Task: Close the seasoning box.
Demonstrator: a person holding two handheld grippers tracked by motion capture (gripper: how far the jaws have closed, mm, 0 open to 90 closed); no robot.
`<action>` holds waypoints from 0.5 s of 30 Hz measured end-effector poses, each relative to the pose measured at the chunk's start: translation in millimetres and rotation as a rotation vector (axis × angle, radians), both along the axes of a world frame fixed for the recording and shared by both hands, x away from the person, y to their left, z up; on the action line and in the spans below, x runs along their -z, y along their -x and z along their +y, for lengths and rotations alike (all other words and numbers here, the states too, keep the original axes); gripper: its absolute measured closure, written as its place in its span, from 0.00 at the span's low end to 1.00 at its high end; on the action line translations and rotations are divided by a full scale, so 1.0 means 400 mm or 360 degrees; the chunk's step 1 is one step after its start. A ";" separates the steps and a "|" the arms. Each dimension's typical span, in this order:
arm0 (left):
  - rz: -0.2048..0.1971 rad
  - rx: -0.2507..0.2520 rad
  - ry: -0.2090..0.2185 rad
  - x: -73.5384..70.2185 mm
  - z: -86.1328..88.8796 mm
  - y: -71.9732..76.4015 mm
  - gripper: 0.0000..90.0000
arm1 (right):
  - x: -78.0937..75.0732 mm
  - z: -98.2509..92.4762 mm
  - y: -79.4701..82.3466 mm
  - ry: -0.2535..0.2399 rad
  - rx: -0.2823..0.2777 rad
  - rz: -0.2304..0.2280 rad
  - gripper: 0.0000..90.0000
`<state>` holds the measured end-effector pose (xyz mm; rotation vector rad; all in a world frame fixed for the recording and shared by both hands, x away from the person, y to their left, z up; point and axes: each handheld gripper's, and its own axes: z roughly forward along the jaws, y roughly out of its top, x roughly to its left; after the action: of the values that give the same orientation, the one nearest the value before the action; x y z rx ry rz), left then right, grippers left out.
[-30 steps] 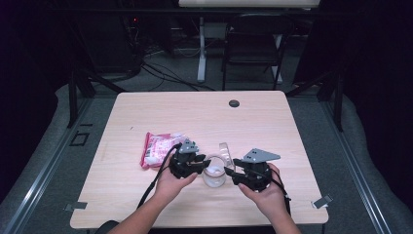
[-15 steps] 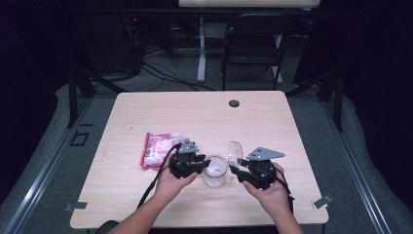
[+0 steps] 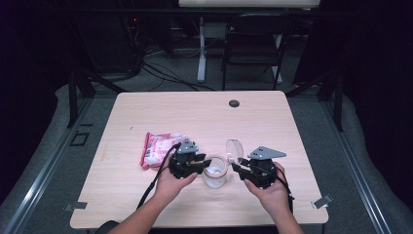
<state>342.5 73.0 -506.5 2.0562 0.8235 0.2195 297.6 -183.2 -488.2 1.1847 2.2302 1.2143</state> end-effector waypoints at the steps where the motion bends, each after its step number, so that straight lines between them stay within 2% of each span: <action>1: -0.0004 -0.0005 0.0017 -0.002 0.001 0.002 0.70 | 0.001 -0.001 -0.002 -0.0012 0.0010 -0.0003 0.76; 7: -0.0024 -0.0045 0.0065 -0.016 0.027 0.008 0.67 | 0.004 -0.006 -0.021 -0.0051 0.0027 -0.0009 0.79; 15: -0.0033 -0.0158 0.0064 -0.023 0.084 0.011 0.67 | 0.004 -0.018 -0.061 -0.0105 0.0004 0.0025 0.81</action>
<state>338.0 106.5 -497.1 1.9748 0.9107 0.2767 322.0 -190.5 -489.9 1.2257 2.2149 1.2911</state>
